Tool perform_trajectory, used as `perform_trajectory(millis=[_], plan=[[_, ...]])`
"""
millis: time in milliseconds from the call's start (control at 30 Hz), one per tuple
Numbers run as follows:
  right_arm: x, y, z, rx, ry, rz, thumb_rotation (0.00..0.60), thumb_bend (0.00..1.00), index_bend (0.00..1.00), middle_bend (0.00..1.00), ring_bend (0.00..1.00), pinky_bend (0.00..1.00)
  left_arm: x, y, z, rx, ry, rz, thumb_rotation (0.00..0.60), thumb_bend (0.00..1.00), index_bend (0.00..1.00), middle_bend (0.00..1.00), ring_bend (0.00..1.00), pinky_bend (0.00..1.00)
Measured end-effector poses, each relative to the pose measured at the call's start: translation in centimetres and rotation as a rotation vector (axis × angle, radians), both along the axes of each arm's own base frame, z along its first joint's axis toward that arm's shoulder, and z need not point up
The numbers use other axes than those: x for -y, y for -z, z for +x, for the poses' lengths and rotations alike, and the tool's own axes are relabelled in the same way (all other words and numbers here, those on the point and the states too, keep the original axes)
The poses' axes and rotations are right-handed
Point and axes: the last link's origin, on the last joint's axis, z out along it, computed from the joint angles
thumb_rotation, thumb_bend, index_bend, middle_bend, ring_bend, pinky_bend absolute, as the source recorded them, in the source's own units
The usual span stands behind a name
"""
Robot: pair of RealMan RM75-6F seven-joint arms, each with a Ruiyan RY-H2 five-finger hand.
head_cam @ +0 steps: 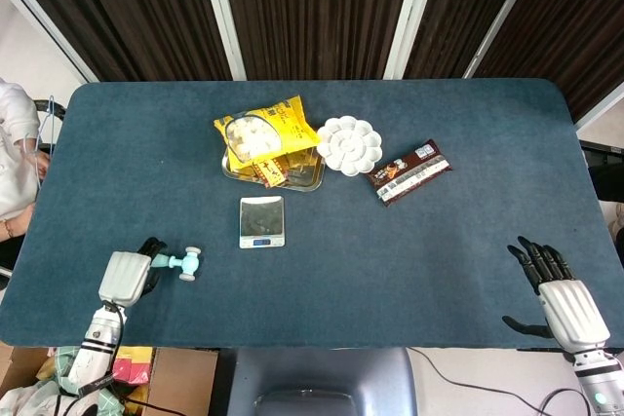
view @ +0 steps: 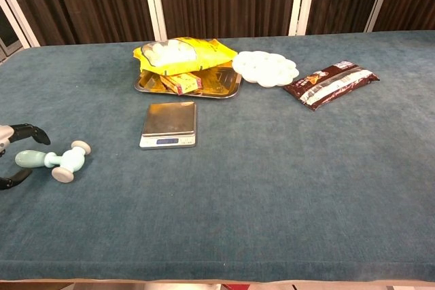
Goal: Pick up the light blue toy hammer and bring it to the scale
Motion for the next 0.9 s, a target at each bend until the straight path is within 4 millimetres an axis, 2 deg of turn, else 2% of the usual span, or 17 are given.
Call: perform_trajectory(millis=[167, 267, 467, 667, 900], plan=[[0.0, -0.3, -0.2, -0.003, 0.03, 0.001, 0.6, 0.17, 0.0, 0.0, 0.0, 0.0, -0.2, 0.4, -0.1, 0.002, 0.002, 0.022, 0.6, 0.38, 0.49, 0.47, 1.0, 0.84], [-0.1, -0.4, -0.1, 0.002, 0.03, 0.008, 0.6, 0.17, 0.0, 0.0, 0.0, 0.0, -0.5, 0.6, 0.0, 0.016, -0.002, 0.042, 0.6, 0.39, 0.6, 0.57, 1.0, 0.86], [-0.2, -0.5, -0.2, 0.003, 0.039, 0.018, 0.6, 0.17, 0.0, 0.0, 0.0, 0.0, -1.0, 0.6, 0.8, 0.094, 0.014, 0.111, 0.6, 0.52, 0.79, 0.77, 1.0, 0.9], [-0.2, -0.3, -0.3, -0.005, 0.049, 0.034, 0.6, 0.17, 0.0, 0.0, 0.0, 0.0, -2.6, 0.3, 3.8, 0.196, 0.075, 0.197, 0.6, 0.55, 0.81, 0.8, 1.0, 0.92], [0.2, 0.0, -0.6, -0.004, 0.065, 0.054, 0.6, 0.17, 0.0, 0.0, 0.0, 0.0, -6.0, 1.4, 8.3, 0.229, 0.096, 0.211, 0.6, 0.56, 0.81, 0.8, 1.0, 0.96]])
